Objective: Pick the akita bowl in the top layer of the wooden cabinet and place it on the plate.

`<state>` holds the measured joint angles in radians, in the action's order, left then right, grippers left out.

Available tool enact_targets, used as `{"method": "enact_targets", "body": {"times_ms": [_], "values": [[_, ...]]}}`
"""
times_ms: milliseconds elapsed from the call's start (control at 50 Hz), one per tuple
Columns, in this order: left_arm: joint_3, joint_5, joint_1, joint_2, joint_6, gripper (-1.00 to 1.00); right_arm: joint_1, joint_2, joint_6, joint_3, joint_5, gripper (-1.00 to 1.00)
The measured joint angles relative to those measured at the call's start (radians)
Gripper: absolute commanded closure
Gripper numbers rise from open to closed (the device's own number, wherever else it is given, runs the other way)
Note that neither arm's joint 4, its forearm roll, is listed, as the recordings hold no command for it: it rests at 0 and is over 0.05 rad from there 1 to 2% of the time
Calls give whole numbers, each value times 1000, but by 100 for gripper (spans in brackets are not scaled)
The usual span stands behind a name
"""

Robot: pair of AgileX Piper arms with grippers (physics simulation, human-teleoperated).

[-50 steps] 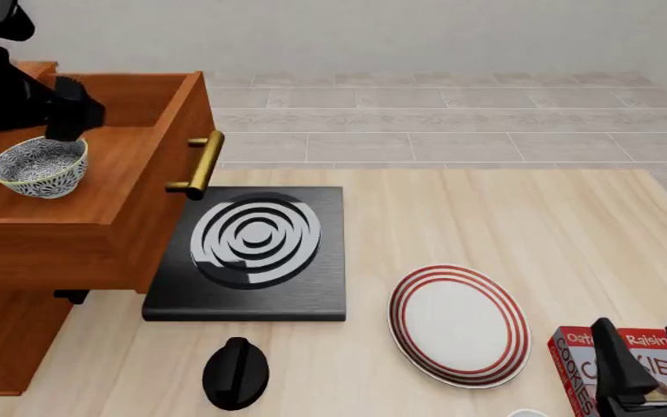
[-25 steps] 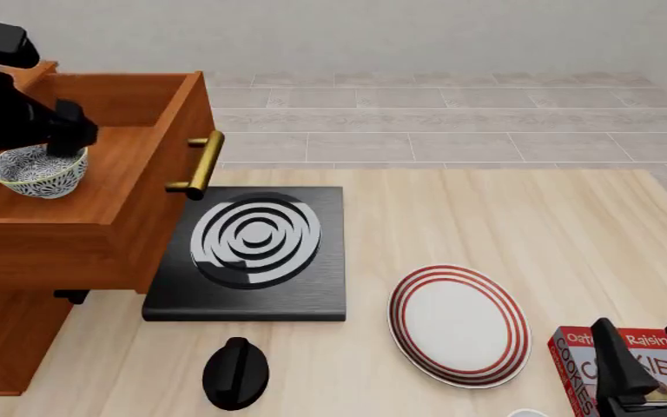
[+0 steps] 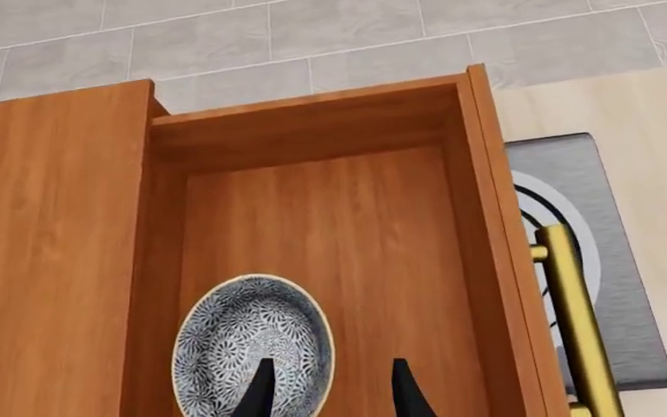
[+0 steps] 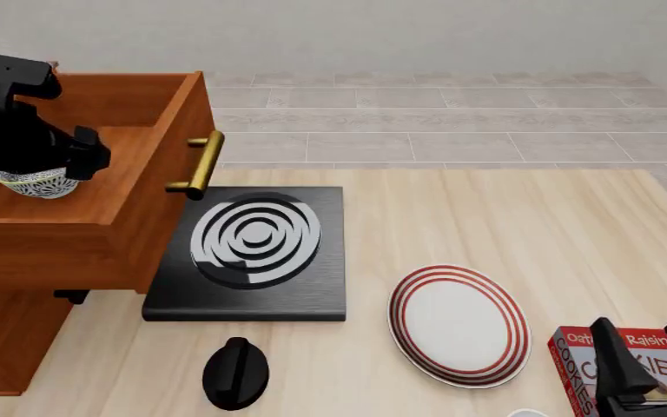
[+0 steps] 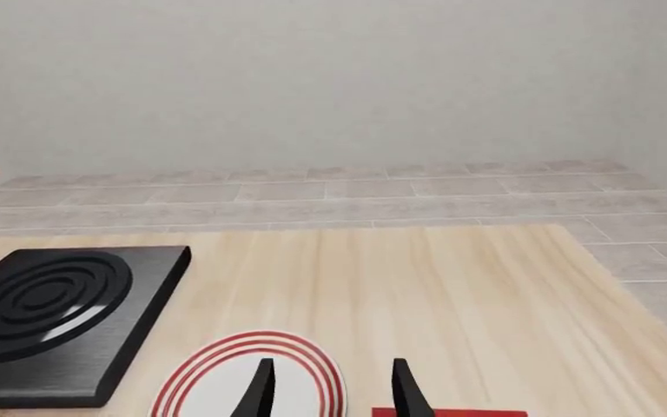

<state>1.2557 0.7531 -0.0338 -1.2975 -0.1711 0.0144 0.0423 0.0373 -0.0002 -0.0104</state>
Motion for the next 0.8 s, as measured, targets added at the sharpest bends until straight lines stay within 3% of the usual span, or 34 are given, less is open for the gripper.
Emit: {"method": "enact_targets", "body": {"times_ms": [800], "values": [[-106, -75, -7, -13, 17, -100, 1, 17, -3, 0, -15, -100]]}}
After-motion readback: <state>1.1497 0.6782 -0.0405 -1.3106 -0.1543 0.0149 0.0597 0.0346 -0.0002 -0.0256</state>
